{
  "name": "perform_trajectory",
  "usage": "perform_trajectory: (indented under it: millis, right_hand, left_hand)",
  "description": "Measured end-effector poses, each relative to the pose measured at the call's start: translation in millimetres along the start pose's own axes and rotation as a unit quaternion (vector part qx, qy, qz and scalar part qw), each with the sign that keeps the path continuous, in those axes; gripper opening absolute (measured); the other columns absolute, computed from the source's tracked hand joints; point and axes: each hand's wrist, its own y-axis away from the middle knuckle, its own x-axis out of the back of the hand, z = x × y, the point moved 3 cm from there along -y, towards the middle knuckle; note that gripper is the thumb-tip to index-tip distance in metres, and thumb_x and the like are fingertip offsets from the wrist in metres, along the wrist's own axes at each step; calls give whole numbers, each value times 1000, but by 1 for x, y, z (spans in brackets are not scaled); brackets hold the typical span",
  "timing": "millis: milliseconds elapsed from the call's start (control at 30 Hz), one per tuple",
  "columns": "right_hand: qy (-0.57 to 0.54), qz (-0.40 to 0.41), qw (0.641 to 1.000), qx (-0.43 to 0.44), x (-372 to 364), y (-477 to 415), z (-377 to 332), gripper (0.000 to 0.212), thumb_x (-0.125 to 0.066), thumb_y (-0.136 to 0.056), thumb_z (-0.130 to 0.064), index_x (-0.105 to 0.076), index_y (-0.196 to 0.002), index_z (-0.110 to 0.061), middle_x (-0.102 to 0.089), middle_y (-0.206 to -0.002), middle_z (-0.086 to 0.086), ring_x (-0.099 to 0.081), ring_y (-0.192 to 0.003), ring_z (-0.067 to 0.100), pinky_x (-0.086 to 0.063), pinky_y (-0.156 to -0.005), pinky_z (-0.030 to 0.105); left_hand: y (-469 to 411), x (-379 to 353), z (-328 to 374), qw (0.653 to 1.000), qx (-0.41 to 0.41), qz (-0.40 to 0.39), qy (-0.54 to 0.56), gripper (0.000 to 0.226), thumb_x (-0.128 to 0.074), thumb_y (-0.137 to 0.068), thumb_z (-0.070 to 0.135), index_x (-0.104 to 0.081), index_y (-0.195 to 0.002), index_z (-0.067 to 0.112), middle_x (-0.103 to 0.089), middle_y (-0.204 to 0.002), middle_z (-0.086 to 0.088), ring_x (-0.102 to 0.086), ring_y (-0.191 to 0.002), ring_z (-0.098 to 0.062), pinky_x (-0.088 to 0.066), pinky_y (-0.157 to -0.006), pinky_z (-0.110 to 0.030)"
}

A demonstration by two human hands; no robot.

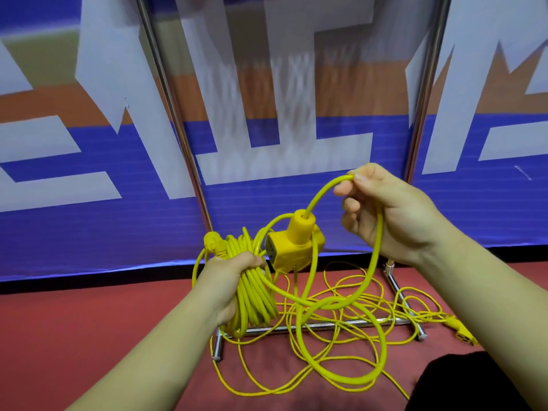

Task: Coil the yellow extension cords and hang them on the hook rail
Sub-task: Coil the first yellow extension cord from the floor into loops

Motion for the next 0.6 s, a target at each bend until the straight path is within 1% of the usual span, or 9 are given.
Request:
perform_trajectory:
  millis: [100, 200, 267, 300, 333, 400, 467, 533, 600]
  right_hand:
    - [0, -23, 999, -42, 1, -1, 8, 7, -52, -89, -20, -54, -83, -17, -69, -79, 3, -57, -67, 12, -42, -62, 26]
    - [-67, -49, 995, -62, -2, -1, 9, 16, -50, -92, -21, -58, -79, -19, -66, -75, -1, -65, -84, 16, -46, -74, 30]
    - [-125, -66, 988, -56, -7, 1, 4, 24, -47, -94, -22, -61, -74, -17, -66, -74, -3, -68, -104, 22, -54, -87, 35]
    - [-147, -70, 985, -54, -10, 2, 1, 26, -47, -94, -22, -61, -74, -16, -65, -74, -2, -68, -111, 25, -56, -91, 38]
    - [-165, -72, 982, -54, -13, 3, -1, 26, -47, -94, -22, -61, -74, -14, -65, -73, -2, -67, -114, 27, -57, -91, 39]
    - [-186, -72, 978, -62, -19, 4, -1, 23, -47, -93, -21, -61, -77, -11, -64, -73, 1, -69, -112, 29, -62, -78, 36]
    - [-199, -65, 975, -70, -22, 4, 1, 23, -48, -92, -20, -61, -77, -8, -63, -72, 3, -70, -108, 30, -62, -64, 28]
    - [-219, -52, 972, -69, -24, 4, 3, 20, -49, -91, -18, -59, -79, -5, -62, -70, 4, -71, -106, 31, -62, -66, 27]
    - [-237, -42, 968, -74, -28, 3, 5, 15, -49, -91, -18, -56, -84, -6, -60, -68, 2, -73, -101, 26, -62, -69, 28]
  left_hand:
    - [-4, 4, -2, 1000, 0, 1, 2, 21, -65, -83, -4, -70, -63, 2, -60, -60, -19, -60, -47, -27, -54, -61, -41]
    - [-4, 2, -5, 1000, 5, -15, 1, 13, -66, -82, -5, -68, -70, -2, -61, -64, -20, -61, -50, -28, -56, -61, -42]
    - [-3, -3, -7, 999, 0, -32, 12, 3, -66, -82, -5, -69, -80, -5, -63, -73, -25, -65, -58, -32, -58, -66, -50]
    - [-3, -5, -8, 999, -4, -39, 19, 5, -67, -83, -4, -69, -88, -6, -64, -78, -27, -67, -62, -33, -58, -68, -53]
    - [-3, -7, -10, 999, -6, -40, 19, 12, -69, -84, -2, -69, -94, -7, -65, -81, -28, -67, -65, -34, -57, -70, -56]
    - [-5, -11, -14, 999, -4, -41, 21, 22, -72, -82, 2, -68, -103, -7, -63, -84, -27, -66, -66, -32, -55, -73, -59]
    - [-6, -12, -18, 999, 4, -40, 17, 23, -74, -80, 2, -67, -101, -1, -61, -75, -21, -63, -60, -27, -55, -70, -49]
    - [-6, -12, -22, 998, 25, -45, 22, 24, -78, -76, 2, -63, -95, 2, -57, -64, -14, -59, -52, -23, -53, -63, -40]
    - [-5, -18, -25, 998, 49, -43, 25, 17, -77, -80, 10, -61, -84, 5, -53, -62, -12, -55, -50, -22, -50, -59, -36]
